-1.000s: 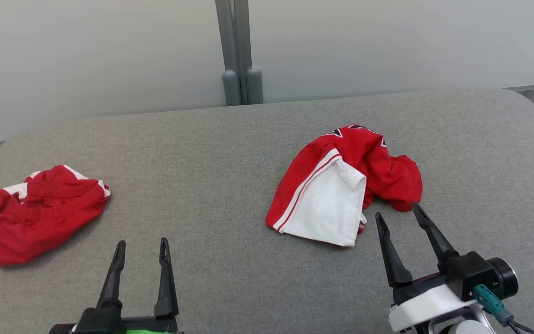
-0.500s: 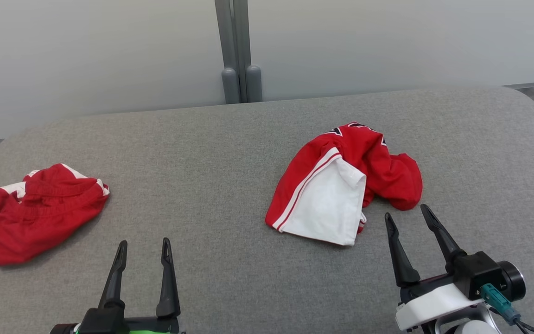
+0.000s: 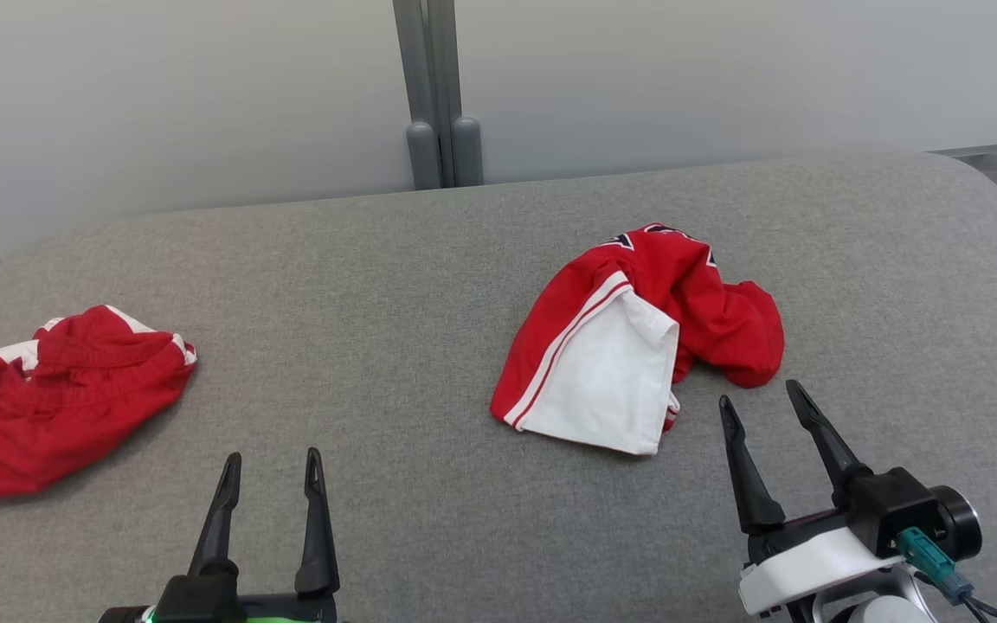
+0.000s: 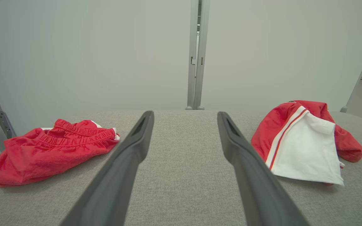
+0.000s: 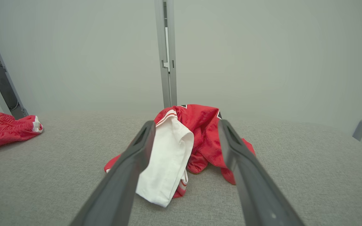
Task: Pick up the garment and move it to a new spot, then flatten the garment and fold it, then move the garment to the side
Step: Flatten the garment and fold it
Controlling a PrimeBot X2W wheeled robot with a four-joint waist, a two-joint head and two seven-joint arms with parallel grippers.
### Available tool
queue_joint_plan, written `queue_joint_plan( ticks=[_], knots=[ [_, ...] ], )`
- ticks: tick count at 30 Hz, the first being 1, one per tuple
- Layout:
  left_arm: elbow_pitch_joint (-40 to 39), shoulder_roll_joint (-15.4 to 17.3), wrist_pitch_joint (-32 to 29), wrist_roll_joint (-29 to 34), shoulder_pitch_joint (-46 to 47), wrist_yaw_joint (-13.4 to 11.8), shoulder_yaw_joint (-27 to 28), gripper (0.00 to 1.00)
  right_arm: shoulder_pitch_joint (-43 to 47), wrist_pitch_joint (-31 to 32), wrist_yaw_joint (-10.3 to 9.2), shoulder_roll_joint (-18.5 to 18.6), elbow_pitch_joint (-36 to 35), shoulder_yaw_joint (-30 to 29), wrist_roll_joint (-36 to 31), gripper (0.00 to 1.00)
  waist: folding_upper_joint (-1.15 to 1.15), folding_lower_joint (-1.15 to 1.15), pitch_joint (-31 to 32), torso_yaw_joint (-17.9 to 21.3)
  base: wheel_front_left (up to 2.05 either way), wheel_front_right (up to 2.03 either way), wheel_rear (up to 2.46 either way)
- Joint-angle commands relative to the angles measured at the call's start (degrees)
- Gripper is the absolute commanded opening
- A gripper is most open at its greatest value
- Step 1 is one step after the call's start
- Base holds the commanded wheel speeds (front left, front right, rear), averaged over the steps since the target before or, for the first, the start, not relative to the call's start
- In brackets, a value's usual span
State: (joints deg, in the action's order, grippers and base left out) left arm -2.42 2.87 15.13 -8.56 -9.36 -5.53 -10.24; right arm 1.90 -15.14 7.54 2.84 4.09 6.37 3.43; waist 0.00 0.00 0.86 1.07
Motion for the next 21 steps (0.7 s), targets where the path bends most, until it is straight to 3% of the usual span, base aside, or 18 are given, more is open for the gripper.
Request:
queue_joint_plan(
  ticks=[1, 21],
  knots=[
    [0.1, 0.0, 0.0, 0.3, 0.3, 0.3, 0.0, 1.00, -0.4, 0.0, -0.10, 0.1, -0.2, -0.2, 0.4, 1.00, 0.00, 0.00, -0.1, 0.0, 0.00, 0.00, 0.00],
    [0.7, 0.0, 0.0, -0.4, 0.8, 0.7, 0.1, 1.00, -1.0, 0.0, -0.10, 0.1, -0.2, -0.1, 1.4, 1.00, 0.00, 0.00, -0.2, -0.1, 0.00, 0.00, 0.00]
  ],
)
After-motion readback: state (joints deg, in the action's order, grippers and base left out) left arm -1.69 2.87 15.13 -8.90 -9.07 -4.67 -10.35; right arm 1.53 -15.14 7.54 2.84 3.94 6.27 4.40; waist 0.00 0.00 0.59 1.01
